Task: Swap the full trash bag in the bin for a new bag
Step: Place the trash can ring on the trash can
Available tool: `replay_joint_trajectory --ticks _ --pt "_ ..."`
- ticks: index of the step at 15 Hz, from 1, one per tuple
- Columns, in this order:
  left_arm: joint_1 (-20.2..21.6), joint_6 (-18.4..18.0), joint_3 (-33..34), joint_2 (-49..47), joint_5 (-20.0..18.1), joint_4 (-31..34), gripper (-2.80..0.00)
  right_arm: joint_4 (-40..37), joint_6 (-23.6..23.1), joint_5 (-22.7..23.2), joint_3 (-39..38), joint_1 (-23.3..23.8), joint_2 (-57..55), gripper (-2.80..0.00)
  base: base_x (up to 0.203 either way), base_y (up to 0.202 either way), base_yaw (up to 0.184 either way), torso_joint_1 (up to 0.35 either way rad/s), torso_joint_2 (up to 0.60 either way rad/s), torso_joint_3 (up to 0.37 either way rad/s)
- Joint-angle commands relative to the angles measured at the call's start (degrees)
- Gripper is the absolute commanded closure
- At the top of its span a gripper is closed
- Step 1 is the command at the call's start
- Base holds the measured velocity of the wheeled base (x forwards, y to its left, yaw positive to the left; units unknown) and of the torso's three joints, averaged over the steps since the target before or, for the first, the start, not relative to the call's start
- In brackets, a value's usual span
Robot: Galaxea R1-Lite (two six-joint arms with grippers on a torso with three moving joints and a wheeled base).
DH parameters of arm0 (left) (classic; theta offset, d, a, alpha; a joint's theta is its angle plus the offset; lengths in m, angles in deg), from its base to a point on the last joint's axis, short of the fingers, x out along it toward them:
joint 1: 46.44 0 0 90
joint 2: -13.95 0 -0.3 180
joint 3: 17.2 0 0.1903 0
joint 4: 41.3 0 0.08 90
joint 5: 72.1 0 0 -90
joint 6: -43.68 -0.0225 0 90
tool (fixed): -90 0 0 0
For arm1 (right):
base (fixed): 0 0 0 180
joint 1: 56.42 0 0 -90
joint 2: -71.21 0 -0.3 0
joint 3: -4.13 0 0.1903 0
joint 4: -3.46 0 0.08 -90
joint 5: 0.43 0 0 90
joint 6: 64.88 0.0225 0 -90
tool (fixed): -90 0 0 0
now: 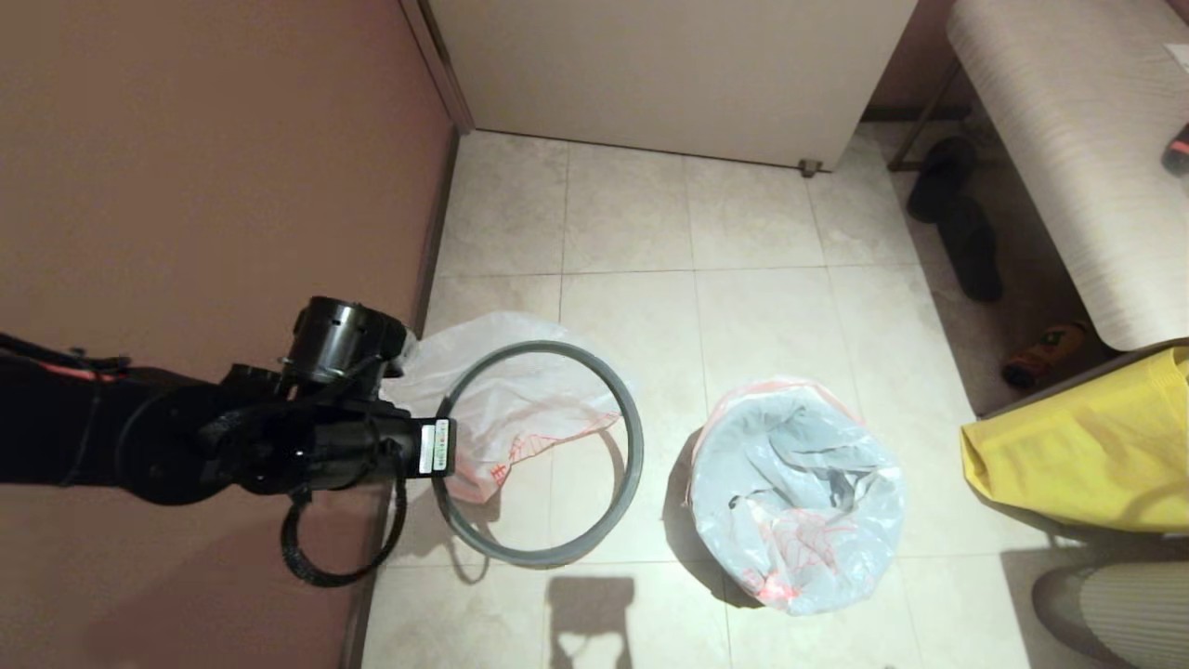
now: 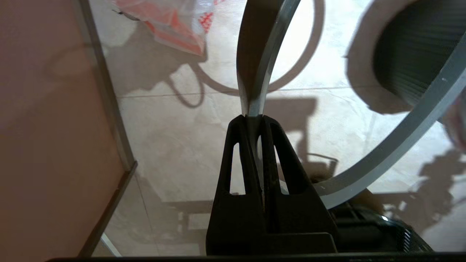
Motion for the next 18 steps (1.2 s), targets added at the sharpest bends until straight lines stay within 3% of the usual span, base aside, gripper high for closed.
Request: replay_joint_trajectory --ticks 1,6,11,18 --pt "-3.33 0.87 -1.82 7.79 -0.15 4.63 0.00 -0.02 0.02 0.00 0.00 0.00 0.01 0.00 0.000 0.000 0.000 0.000 0.00 0.000" --pt "-14.15 6.62 -11.73 11.66 -0.27 18.49 0.00 -0.02 0.02 0.00 0.00 -0.07 -0.03 0.00 0.000 0.000 0.000 0.000 0.00 0.000" --pt "-21.88 9.15 -21.59 -0.11 -0.47 19.64 0.00 -0.02 0.02 0.00 0.00 0.00 0.01 0.00 0.000 0.000 0.000 0.000 0.00 0.000" --pt "-29.04 10.23 -42.66 -22.35 -1.10 19.93 0.00 -0.02 0.02 0.00 0.00 0.00 0.01 0.00 0.000 0.000 0.000 0.000 0.00 0.000"
